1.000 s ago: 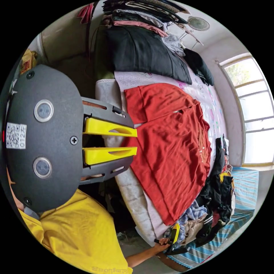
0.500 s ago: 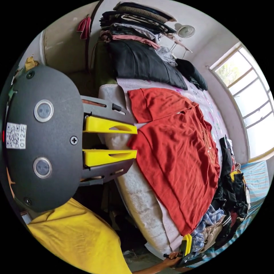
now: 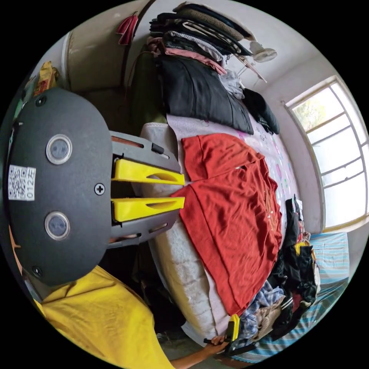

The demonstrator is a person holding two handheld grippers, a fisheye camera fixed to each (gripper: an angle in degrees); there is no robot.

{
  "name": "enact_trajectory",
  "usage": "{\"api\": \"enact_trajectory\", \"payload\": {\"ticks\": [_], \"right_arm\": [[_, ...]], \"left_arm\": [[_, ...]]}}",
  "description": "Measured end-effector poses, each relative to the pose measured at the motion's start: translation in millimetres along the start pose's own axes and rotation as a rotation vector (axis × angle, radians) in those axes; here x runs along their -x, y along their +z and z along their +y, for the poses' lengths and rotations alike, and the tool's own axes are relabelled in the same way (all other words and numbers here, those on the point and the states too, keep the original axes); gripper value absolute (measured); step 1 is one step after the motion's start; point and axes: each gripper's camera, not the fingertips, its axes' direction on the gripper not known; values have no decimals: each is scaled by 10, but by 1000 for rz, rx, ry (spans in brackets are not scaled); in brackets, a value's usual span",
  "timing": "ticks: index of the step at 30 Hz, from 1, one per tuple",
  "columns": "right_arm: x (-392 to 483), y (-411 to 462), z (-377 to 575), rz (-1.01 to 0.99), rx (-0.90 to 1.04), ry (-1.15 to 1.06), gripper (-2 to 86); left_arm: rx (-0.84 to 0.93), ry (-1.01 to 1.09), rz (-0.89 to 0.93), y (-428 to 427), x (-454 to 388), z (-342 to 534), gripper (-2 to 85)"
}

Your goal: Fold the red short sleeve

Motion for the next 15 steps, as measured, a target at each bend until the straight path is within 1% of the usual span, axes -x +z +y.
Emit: {"api": "enact_trajectory", "payload": {"ticks": [2,4,6,10,12,15], "right_arm": [[93,18,18,6,13,-34,86],[186,34,37,26,25,-64,92],[284,73,49,98,28,-86,93],[351,201,-11,129,41,-96,76],[369,275,-78,163,31,-83,44],[377,181,-301,225,41,-119,26]], "left_arm": [[29,55,-29,26,-198,-10,79],[42,80,-51,28,-293,-17,86],[39,93,-55,6,-340,-23,85],[49,100,-59,10,-362,-37,43],[53,104,-66,24,-354,-34,18],[66,71,-24,-61,-159,-88,4]]}}
